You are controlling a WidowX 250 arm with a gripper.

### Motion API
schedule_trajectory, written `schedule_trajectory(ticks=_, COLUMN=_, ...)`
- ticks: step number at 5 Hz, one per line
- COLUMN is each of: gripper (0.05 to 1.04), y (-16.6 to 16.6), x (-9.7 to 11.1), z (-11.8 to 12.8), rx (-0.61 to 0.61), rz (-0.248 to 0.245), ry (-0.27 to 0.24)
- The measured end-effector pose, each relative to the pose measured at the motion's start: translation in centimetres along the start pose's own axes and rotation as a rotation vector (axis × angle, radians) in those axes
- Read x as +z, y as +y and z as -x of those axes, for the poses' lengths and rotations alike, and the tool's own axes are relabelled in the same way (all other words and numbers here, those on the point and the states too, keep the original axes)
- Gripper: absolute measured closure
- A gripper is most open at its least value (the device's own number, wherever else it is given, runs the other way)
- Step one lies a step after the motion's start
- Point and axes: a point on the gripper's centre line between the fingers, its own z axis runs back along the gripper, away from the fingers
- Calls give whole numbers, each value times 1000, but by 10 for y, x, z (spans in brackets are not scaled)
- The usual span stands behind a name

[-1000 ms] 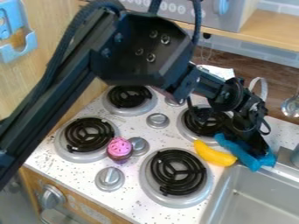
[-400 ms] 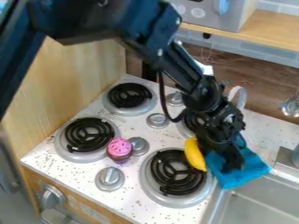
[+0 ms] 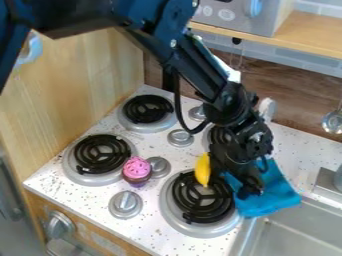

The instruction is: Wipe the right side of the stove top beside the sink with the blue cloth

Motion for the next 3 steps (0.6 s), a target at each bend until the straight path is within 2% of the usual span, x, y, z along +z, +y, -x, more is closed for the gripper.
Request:
schedule_trajectory(ticks=1, gripper=83, y=0, x=3, z=7, rx=-3, rz=-23, ry=20)
schedule_trajectory(ticks=3, gripper=83, y=-4, x=10, z=32, rx=-29, rz=-1, ry=68)
